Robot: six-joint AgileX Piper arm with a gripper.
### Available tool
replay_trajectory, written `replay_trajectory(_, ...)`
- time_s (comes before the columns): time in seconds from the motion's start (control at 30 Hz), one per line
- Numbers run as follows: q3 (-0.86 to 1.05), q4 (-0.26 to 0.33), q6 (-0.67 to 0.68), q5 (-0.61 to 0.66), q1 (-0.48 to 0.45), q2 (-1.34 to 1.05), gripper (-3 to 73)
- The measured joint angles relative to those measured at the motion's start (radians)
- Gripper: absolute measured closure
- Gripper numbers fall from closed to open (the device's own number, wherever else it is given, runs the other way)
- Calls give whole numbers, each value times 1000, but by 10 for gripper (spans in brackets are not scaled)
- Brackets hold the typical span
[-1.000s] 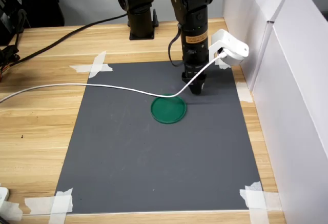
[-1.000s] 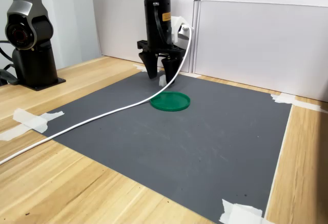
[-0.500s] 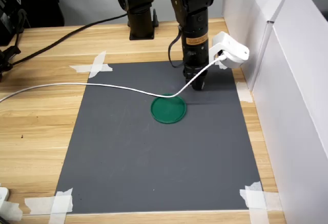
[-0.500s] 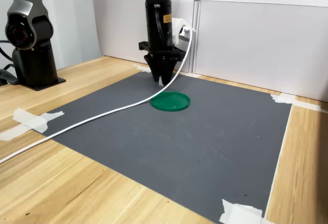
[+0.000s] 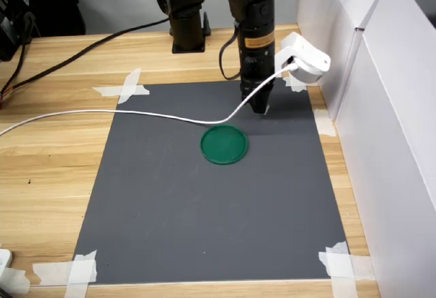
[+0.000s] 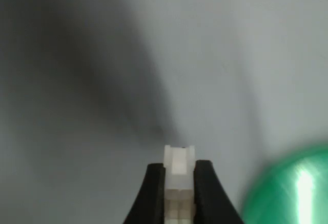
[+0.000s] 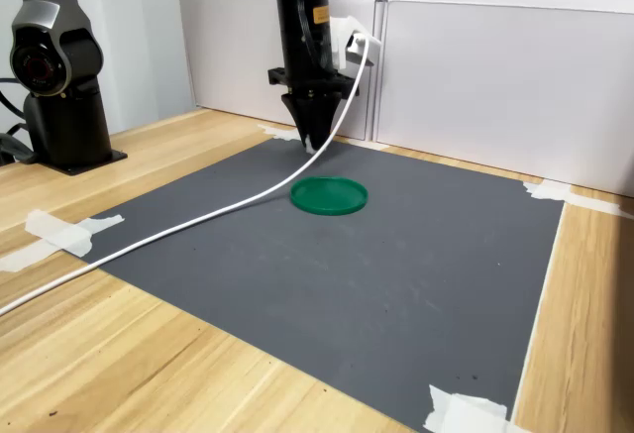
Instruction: Grasp a white terminal and put it in the green lid.
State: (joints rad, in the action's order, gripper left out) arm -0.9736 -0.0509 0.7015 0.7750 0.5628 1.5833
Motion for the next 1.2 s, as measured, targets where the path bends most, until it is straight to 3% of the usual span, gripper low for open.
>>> replay_trajectory(0.37, -204, -1, 9, 171, -155, -36, 613)
replay_trajectory(0.67, -226, -15, 25, 216, -263, 2, 613)
replay_trajectory(1.2, -132, -19, 50, 53, -273, 149, 613)
